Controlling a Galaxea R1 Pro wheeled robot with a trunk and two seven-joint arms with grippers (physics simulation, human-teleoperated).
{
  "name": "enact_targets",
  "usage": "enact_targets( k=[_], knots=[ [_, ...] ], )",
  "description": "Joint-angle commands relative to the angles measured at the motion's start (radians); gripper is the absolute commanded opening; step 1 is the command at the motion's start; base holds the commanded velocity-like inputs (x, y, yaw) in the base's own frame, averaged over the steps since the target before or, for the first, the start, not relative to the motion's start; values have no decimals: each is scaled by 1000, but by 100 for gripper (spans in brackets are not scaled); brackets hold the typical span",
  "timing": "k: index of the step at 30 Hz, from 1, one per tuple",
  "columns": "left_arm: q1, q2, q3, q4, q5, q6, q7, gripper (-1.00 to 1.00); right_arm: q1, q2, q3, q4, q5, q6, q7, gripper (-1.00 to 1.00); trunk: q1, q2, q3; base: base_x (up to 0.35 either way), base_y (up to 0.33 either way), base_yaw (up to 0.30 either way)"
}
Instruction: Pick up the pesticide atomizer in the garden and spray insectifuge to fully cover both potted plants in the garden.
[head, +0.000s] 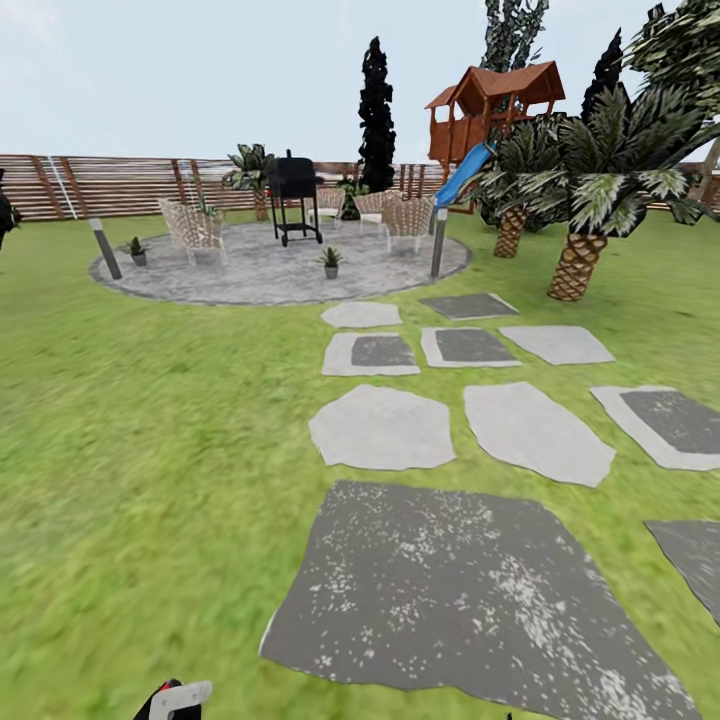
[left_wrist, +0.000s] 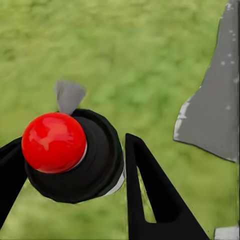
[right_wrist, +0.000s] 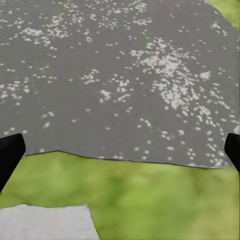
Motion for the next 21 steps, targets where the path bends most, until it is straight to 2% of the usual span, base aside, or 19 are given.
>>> enact_targets(
  k=[1,21],
  knots=[
    [-1,0,2,1,-7,-4,5,-100,-1,-1,4,1,-9,-3,1,100,0,0,-1,336,-147,0],
    [-1,0,2,1,-7,-4,6,-100,-1,0,4,1,-9,-3,1,100,0,0,-1,336,-122,0]
  ],
)
